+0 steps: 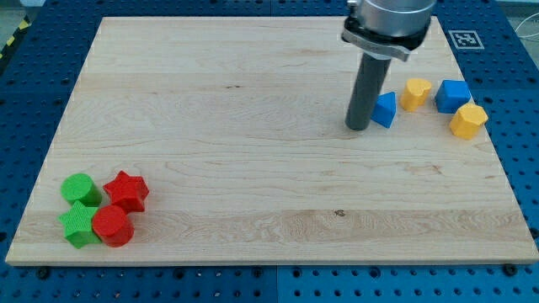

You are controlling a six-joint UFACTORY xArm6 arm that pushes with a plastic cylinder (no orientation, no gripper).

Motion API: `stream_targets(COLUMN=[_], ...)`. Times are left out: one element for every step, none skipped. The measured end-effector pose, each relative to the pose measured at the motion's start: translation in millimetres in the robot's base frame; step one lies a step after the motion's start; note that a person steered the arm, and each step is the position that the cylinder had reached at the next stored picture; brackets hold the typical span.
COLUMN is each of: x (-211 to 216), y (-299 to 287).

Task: Push blue triangle below yellow heart

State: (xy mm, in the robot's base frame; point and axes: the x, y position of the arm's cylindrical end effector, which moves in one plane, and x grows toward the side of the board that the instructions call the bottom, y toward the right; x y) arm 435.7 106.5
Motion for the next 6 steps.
stream_targets(x=[-18,-36,-36,-30,-24,-19], y=[-19,-19,-2,25,43,46])
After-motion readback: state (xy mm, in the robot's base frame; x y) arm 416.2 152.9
